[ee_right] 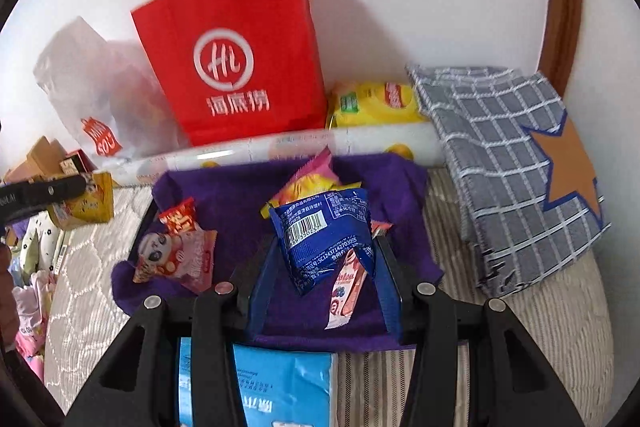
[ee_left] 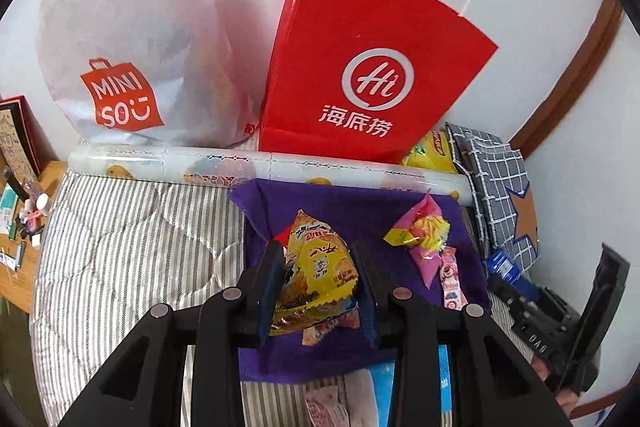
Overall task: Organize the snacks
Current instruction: 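Carry the yellow bag and blue packet with both tools over the purple towel, then lower both held snacks onto the purple towel and open both tools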
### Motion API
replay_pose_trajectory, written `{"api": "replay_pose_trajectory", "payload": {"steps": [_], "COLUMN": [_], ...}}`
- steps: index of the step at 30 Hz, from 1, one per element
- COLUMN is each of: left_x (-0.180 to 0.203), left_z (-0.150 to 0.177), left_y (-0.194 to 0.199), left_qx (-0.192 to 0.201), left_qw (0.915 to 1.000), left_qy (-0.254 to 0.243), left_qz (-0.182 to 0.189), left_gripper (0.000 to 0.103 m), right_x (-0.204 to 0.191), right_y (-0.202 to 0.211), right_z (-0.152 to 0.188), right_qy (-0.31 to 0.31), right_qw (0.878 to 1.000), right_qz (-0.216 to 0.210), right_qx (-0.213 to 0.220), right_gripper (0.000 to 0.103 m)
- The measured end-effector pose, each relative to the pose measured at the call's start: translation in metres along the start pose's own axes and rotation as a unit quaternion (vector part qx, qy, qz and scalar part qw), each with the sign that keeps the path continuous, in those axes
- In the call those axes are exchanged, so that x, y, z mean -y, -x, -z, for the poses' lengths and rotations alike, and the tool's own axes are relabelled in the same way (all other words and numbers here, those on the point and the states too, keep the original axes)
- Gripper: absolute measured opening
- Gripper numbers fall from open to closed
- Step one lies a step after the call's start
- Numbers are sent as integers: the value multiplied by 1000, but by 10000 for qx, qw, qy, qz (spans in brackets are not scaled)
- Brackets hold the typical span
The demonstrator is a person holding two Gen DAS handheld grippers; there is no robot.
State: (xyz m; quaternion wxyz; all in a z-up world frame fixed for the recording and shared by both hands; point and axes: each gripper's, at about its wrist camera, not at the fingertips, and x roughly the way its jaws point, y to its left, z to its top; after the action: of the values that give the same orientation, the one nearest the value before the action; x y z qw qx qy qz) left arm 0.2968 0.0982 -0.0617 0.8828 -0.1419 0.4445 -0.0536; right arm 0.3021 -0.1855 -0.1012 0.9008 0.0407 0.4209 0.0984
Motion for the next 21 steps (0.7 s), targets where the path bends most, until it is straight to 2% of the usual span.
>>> {"api": "replay_pose_trajectory", "payload": {"steps": [21], "left_x": [12], "left_z": [-22], "left_y": [-79], "left_qx": [-412], "left_qw": [9990], "left_qy": [-117], "left_qz": [95], "left_gripper": [33], "right_x": [1], "right_y": [-69], "right_z": [16], "right_qy": [99], "right_qw": [9980], "right_qz": [-222], "right_qx": [-589], "right_gripper": [47]}}
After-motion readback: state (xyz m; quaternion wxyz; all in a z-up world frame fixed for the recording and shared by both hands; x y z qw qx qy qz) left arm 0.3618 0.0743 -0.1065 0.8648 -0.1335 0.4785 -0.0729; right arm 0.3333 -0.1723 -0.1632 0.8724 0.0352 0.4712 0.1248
